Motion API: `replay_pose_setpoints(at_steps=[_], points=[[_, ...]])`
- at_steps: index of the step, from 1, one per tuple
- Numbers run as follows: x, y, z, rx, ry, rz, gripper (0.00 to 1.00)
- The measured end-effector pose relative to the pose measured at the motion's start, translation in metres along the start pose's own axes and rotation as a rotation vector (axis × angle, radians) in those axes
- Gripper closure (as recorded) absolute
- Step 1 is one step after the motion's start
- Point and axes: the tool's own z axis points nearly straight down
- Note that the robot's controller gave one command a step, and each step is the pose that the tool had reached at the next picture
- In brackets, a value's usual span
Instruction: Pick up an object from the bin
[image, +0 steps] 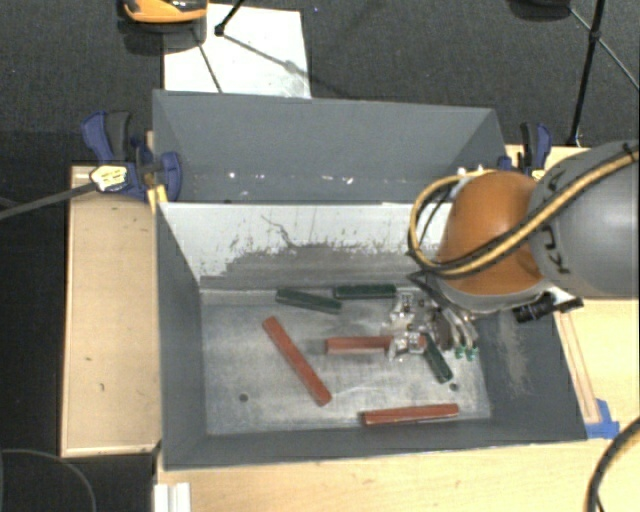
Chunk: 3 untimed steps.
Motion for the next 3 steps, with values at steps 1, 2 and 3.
replay_pose_setpoints(at_steps=[1, 2, 3], points=[[-0.006, 0.008, -0.068, 0.001, -0.002, -0.019, 1.00], [-0.007, 0.010, -0.121, 0.000, -0.008, -0.025, 1.00], [-0.008, 0.010, -0.127, 0.000, -0.010, -0.026, 1.00]])
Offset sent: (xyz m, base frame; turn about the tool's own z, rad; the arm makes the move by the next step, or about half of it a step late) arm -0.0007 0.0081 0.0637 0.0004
